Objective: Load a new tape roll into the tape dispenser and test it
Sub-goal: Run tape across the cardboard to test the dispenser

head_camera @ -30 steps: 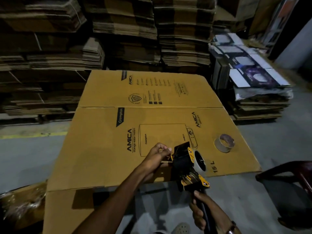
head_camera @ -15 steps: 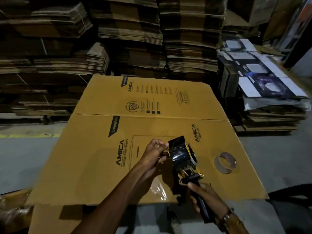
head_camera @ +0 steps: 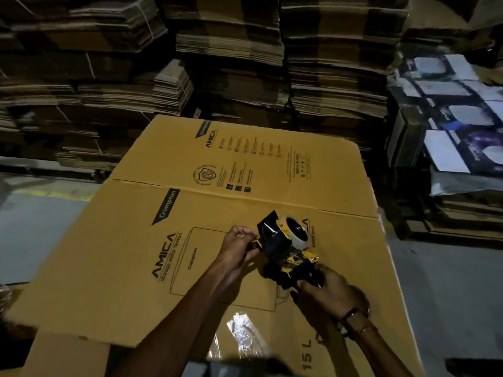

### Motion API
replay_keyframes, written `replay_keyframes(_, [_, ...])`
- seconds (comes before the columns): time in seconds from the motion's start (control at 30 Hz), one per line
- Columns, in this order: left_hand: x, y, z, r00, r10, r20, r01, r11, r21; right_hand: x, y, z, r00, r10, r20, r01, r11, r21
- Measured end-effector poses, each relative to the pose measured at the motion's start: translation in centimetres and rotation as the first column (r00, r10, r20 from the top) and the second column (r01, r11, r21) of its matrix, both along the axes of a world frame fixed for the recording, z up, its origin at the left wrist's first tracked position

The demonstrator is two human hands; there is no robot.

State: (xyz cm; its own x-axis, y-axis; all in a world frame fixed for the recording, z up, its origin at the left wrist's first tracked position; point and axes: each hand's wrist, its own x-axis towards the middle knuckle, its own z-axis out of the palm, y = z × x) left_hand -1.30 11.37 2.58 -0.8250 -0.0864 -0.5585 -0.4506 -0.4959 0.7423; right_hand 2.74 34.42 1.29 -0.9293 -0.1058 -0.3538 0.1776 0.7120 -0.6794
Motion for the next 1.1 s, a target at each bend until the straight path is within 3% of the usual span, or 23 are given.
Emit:
replay_keyframes(0.3, [-2.4, -2.4, -2.6, 0.995, 0.082, 0.065, -0.074, 0.991, -0.114, -6.0, -1.1, -2.5, 0.984, 0.145, -0.1, -0.127, 0.979, 0.161])
replay_keyframes(0.53, [-4.1, -6.4, -3.9, 0.985, 0.097, 0.139, -0.098, 0.995, 0.0, -8.7, -4.4, -4.2, 0.957, 0.218, -0.191, -0.165, 0.952, 0.259])
replay_keyframes(0.6, [-4.4, -7.6, -4.3, 0.988, 0.031, 0.151, -0.032, 0.999, 0.001, -9.3, -5.3, -4.6, 0.946, 0.248, -0.21, -0.185, 0.943, 0.278])
replay_keyframes(0.83, [-5.3, -11.2, -4.6, 0.982, -0.049, 0.183, 0.087, 0.975, -0.205, -9.9, -9.8, -5.2, 0.94, 0.254, -0.228, -0.171, 0.929, 0.328])
replay_keyframes(1.1, [-5.7, -13.8, -4.9, 0.991, -0.08, 0.106, 0.12, 0.881, -0.457, -10.1, -11.7, -5.7, 0.935, 0.266, -0.233, -0.169, 0.915, 0.366])
